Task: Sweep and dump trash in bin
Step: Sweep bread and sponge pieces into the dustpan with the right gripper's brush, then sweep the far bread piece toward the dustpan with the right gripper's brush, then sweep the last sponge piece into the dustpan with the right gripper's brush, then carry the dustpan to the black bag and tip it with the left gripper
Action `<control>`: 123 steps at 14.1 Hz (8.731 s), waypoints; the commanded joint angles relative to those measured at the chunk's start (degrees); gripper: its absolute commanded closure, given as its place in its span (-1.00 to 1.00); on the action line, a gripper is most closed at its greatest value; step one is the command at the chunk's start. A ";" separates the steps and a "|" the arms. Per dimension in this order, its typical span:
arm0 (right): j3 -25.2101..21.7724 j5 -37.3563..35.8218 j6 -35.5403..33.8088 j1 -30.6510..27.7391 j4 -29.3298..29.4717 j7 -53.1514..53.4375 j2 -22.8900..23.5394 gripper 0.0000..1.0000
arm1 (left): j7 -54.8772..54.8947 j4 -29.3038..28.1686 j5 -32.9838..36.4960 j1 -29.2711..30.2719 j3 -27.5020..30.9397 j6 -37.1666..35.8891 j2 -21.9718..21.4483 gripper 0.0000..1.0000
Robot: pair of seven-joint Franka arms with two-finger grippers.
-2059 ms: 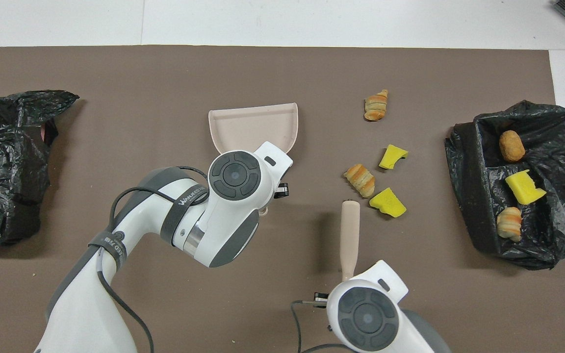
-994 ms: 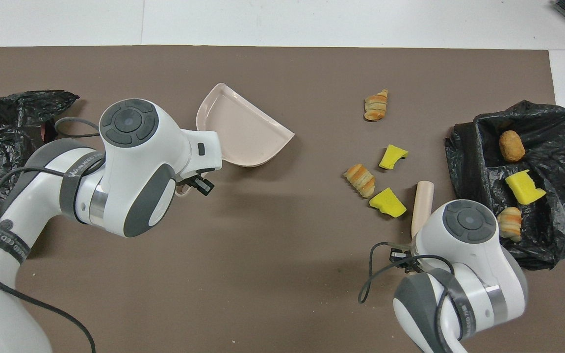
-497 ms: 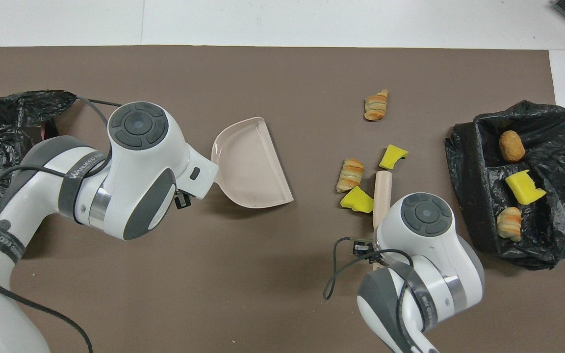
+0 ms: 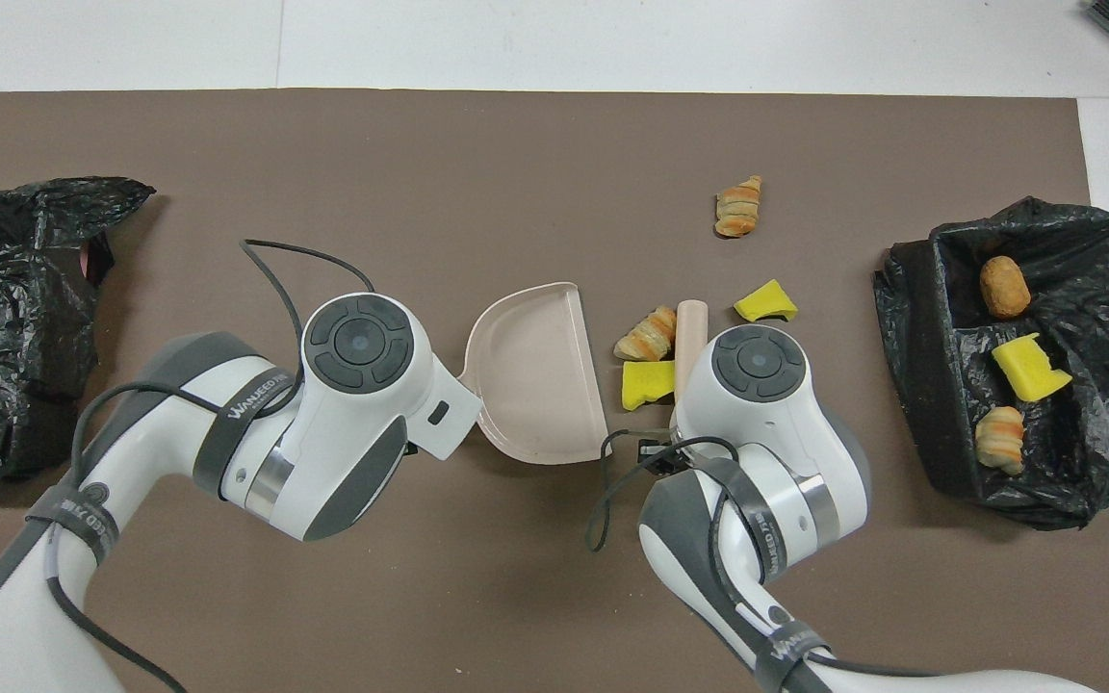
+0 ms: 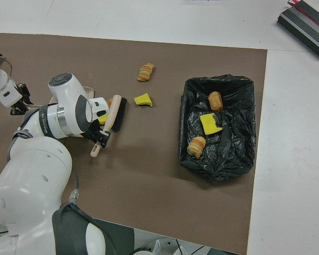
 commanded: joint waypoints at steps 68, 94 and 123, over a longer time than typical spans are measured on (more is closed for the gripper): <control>12.20 -14.93 -25.34 -26.00 17.31 -18.76 0.16 1.00 | -16.05 -8.30 -0.19 -4.99 0.39 1.93 -4.62 1.00; 12.81 -3.17 -16.79 -9.93 8.95 -18.67 -0.54 1.00 | -10.63 -12.07 -0.19 -3.15 0.30 9.37 -5.32 1.00; 13.69 4.73 -12.04 0.26 -0.80 2.23 -14.08 1.00 | 33.39 10.50 -11.61 29.35 0.30 -9.23 -1.29 1.00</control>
